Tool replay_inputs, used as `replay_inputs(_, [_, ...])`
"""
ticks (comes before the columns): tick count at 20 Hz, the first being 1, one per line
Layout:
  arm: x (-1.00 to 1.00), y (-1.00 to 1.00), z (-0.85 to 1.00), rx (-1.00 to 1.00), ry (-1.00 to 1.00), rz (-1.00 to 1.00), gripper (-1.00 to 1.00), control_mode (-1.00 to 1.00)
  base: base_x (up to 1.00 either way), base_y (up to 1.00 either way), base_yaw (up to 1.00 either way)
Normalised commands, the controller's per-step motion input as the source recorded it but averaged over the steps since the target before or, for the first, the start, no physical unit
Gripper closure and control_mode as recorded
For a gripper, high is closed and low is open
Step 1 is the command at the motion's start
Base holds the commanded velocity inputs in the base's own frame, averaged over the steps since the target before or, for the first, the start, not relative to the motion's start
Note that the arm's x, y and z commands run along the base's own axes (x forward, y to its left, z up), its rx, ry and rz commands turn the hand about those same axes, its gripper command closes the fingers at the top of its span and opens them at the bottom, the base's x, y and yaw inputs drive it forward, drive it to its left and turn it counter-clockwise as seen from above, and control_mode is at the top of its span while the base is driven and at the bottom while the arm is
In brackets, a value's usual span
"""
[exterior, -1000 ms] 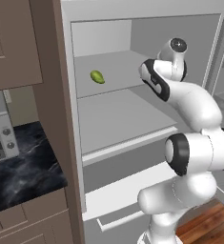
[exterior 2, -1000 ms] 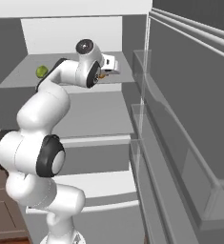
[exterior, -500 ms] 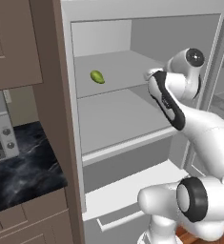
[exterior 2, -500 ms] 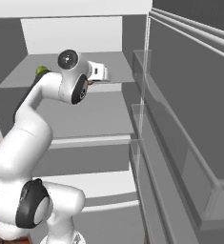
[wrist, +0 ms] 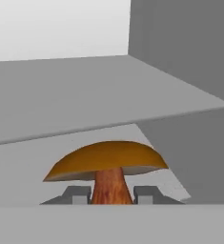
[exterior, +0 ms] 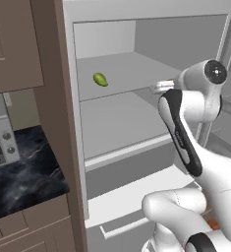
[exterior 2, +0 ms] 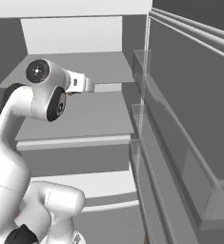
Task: Open the fridge, remove the mango, mushroom, and steak, and place them on any counter.
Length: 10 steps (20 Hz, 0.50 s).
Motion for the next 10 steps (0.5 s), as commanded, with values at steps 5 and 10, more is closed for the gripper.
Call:
replay_inputs(5, [-1.0, 0.18, 0.28, 0.12, 0.23, 0.0, 1.0, -1.0, 0.0, 0.0, 0.0])
replay_inputs(10, [-1.0, 0.09, -0.29, 0.08, 0.29, 0.0, 1.0, -1.0, 0.0, 0.0, 0.0])
